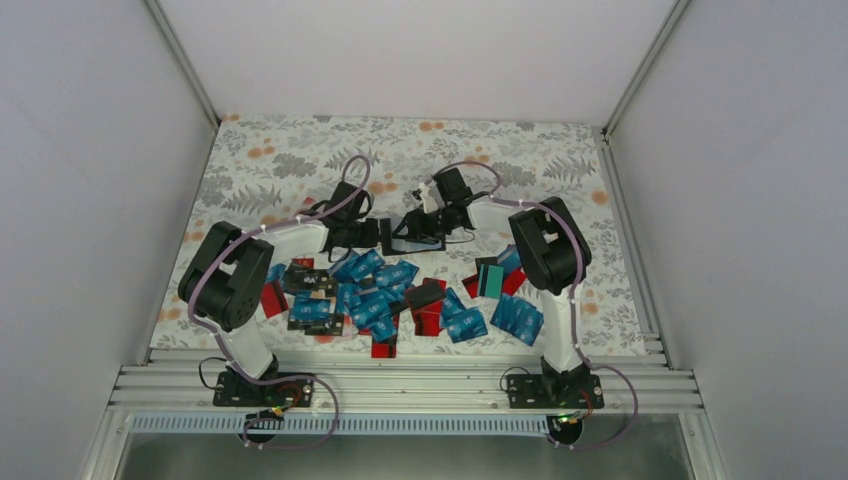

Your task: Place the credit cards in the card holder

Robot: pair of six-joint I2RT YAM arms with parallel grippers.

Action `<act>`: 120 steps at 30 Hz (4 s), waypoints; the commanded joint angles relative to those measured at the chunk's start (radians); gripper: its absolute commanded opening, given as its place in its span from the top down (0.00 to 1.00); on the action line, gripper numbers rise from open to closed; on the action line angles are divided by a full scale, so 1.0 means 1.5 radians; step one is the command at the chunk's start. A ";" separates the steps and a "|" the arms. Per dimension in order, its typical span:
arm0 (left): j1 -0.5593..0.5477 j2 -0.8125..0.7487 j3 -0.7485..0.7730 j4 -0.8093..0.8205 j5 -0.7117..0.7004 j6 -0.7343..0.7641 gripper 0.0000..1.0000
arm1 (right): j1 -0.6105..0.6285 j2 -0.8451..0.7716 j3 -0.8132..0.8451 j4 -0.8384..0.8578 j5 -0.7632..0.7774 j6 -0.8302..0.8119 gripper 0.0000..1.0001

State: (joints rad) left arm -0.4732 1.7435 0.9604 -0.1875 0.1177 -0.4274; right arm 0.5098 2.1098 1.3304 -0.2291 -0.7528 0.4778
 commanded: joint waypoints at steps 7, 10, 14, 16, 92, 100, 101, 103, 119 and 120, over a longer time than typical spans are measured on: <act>0.003 -0.062 -0.036 0.003 -0.004 -0.003 0.65 | 0.009 0.042 0.009 0.006 -0.008 -0.010 0.45; 0.003 -0.095 -0.047 -0.001 -0.009 -0.005 0.55 | 0.010 0.036 0.016 -0.008 -0.004 -0.015 0.44; 0.003 -0.136 -0.047 -0.032 -0.023 -0.002 0.44 | 0.011 0.019 0.024 -0.021 0.003 -0.017 0.42; 0.002 -0.157 -0.044 -0.055 -0.033 0.003 0.38 | 0.010 0.013 0.031 -0.030 0.007 -0.018 0.42; -0.530 0.095 0.135 -0.137 -0.141 0.217 0.32 | -0.033 -0.821 -0.432 -0.277 0.501 0.155 0.00; -0.547 0.120 0.142 -0.142 -0.167 0.226 0.32 | -0.033 -0.819 -0.433 -0.272 0.497 0.150 0.00; -0.548 0.123 0.141 -0.142 -0.176 0.224 0.33 | -0.033 -0.819 -0.433 -0.272 0.497 0.151 0.00; -0.550 0.126 0.138 -0.142 -0.194 0.224 0.38 | -0.033 -0.818 -0.434 -0.273 0.496 0.150 0.00; -0.537 0.090 0.092 -0.107 -0.266 0.208 0.69 | -0.034 -0.797 -0.439 -0.255 0.483 0.149 0.00; -0.531 0.091 0.089 -0.106 -0.267 0.202 0.70 | -0.034 -0.795 -0.440 -0.253 0.483 0.149 0.00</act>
State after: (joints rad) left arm -1.2938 1.8866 1.1233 -0.3367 -0.2409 -0.1017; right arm 0.4633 0.9085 0.6800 -0.6365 -0.0269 0.6960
